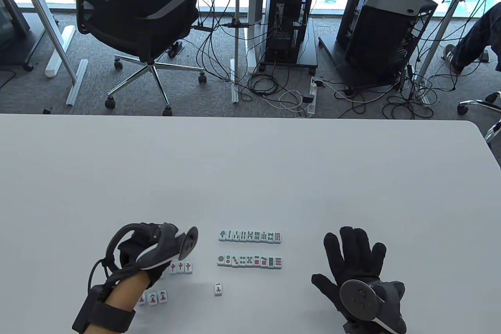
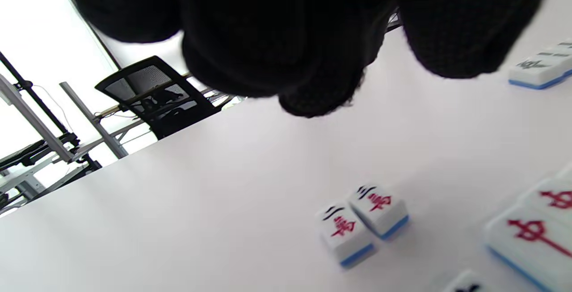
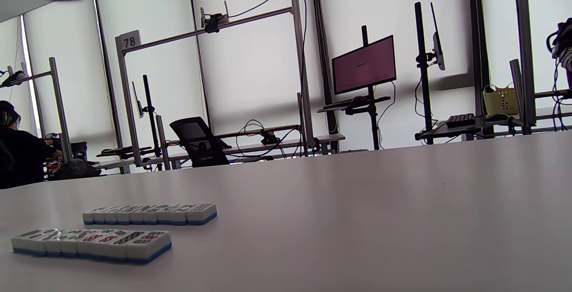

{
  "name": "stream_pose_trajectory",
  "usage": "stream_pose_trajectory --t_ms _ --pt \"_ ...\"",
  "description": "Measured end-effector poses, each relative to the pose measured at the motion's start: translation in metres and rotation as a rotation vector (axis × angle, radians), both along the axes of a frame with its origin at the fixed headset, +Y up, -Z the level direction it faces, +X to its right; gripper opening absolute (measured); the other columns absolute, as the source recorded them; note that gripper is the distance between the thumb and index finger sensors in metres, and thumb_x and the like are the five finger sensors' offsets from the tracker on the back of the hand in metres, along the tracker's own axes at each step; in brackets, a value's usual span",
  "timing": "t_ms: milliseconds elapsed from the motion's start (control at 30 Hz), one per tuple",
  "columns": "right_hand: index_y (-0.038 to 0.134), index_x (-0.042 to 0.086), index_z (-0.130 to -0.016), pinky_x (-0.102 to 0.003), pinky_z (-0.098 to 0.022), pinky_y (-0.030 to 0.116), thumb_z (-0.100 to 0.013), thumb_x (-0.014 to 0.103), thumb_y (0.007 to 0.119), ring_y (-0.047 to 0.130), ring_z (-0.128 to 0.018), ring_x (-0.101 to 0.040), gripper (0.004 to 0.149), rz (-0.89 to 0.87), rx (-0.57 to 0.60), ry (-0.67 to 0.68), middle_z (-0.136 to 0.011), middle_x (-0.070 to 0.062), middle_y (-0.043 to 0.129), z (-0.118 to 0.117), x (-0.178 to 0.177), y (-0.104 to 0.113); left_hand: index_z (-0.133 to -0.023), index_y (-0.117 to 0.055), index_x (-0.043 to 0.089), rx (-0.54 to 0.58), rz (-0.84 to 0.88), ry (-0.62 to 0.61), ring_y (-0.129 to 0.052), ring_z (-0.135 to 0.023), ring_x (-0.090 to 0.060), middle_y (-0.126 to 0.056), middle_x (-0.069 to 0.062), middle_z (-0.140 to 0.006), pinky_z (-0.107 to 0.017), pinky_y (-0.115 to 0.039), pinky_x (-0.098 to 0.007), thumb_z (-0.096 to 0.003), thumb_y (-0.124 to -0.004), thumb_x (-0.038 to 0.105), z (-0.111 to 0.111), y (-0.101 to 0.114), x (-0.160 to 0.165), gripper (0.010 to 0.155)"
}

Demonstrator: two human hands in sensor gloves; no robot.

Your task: Mahjong suit sorting

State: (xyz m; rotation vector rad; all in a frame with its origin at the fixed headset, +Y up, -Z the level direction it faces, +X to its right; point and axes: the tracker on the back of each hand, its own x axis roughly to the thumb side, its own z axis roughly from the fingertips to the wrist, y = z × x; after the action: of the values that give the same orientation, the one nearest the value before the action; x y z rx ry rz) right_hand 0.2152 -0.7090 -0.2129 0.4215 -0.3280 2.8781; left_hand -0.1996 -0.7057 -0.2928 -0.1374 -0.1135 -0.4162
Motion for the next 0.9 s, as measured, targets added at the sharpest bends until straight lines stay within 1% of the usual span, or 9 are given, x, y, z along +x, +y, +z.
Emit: stream_pose_trajectory --t_ms 67,200,300,467,567,667,733,800,900 --pt "0.011 0.034 -0.105 -0.075 -0.069 0.018 -0.042 0.065 0.058 0.010 -0.104 -0.043 0.085 0.000 -0.001 0.000 -0.115 -0.012 0.010 0.000 0.000 0.000 -0.083 -0.084 0.024 -0.064 0.005 0.061 -0.102 -0.029 -0.012 -0.101 0.008 -0.058 -0.036 -0.087 -0.040 -0.0263 -0.090 0.052 -0.007 -0.015 -0.014 0.064" --pt "0.011 0.034 -0.106 -0.075 -0.069 0.019 -0.042 0.065 0.058 0.010 -0.104 -0.043 0.085 0.006 -0.005 0.000 -0.115 -0.012 0.010 0.000 0.000 0.000 -0.083 -0.083 0.027 -0.092 -0.102 0.069 -0.102 -0.028 -0.010 -0.101 0.011 -0.057 -0.036 -0.087 -0.039 -0.0246 -0.090 0.054 -0.011 -0.042 -0.026 0.065" --pt "0.011 0.034 -0.106 -0.075 -0.069 0.019 -0.042 0.065 0.058 0.010 -0.104 -0.043 0.085 0.002 -0.007 0.004 -0.115 -0.012 0.011 0.000 0.000 0.000 -0.084 -0.083 0.027 -0.126 -0.050 0.091 -0.102 -0.028 -0.010 -0.101 0.011 -0.057 -0.036 -0.087 -0.039 -0.0250 -0.089 0.054 -0.014 -0.055 -0.028 0.065" --pt "0.011 0.034 -0.106 -0.075 -0.069 0.019 -0.042 0.065 0.058 0.011 -0.104 -0.043 0.085 0.003 -0.008 0.005 -0.115 -0.012 0.011 0.000 -0.001 0.000 -0.080 -0.083 0.019 -0.143 -0.013 0.093 -0.101 -0.026 -0.010 -0.100 0.011 -0.054 -0.035 -0.087 -0.039 -0.0293 -0.086 0.053 -0.018 -0.059 -0.027 0.061" --pt "0.011 0.033 -0.105 -0.075 -0.069 0.019 -0.042 0.065 0.058 0.011 -0.104 -0.043 0.085 0.007 -0.009 0.002 -0.115 -0.012 0.011 0.000 0.000 0.000 -0.078 -0.085 0.019 -0.139 -0.018 0.093 -0.101 -0.025 -0.010 -0.101 0.011 -0.053 -0.033 -0.087 -0.039 -0.0289 -0.087 0.054 -0.018 -0.060 -0.027 0.060" --pt "0.011 0.034 -0.105 -0.075 -0.069 0.019 -0.042 0.065 0.058 0.011 -0.104 -0.043 0.085 0.002 -0.014 0.001 -0.115 -0.012 0.011 0.000 -0.001 0.000 -0.078 -0.086 0.018 -0.090 -0.006 0.111 -0.101 -0.023 -0.010 -0.101 0.011 -0.051 -0.033 -0.087 -0.039 -0.0283 -0.087 0.054 -0.018 -0.046 -0.026 0.061" --pt "0.011 0.034 -0.106 -0.075 -0.069 0.019 -0.042 0.065 0.058 0.011 -0.104 -0.043 0.085 0.001 -0.015 0.003 -0.115 -0.012 0.011 0.000 -0.001 0.000 -0.078 -0.086 0.017 -0.031 0.025 0.106 -0.101 -0.023 -0.010 -0.102 0.011 -0.050 -0.032 -0.087 -0.039 -0.0281 -0.088 0.054 -0.017 -0.029 -0.021 0.062" --pt "0.011 0.034 -0.106 -0.075 -0.069 0.019 -0.043 0.065 0.059 0.011 -0.104 -0.043 0.085 0.000 -0.016 0.006 -0.115 -0.012 0.011 -0.001 -0.001 0.000 -0.077 -0.086 0.016 0.012 0.073 0.073 -0.100 -0.022 -0.010 -0.102 0.010 -0.049 -0.031 -0.087 -0.039 -0.0281 -0.088 0.054 -0.013 -0.014 -0.010 0.062" --pt "0.012 0.034 -0.106 -0.075 -0.069 0.019 -0.042 0.065 0.059 0.011 -0.104 -0.043 0.085 0.003 -0.017 0.006 -0.116 -0.012 0.012 -0.001 -0.001 0.000 -0.076 -0.086 0.015 0.042 0.172 -0.065 -0.100 -0.019 -0.009 -0.102 0.011 -0.047 -0.029 -0.088 -0.038 -0.0281 -0.088 0.054 0.002 0.005 0.028 0.062"
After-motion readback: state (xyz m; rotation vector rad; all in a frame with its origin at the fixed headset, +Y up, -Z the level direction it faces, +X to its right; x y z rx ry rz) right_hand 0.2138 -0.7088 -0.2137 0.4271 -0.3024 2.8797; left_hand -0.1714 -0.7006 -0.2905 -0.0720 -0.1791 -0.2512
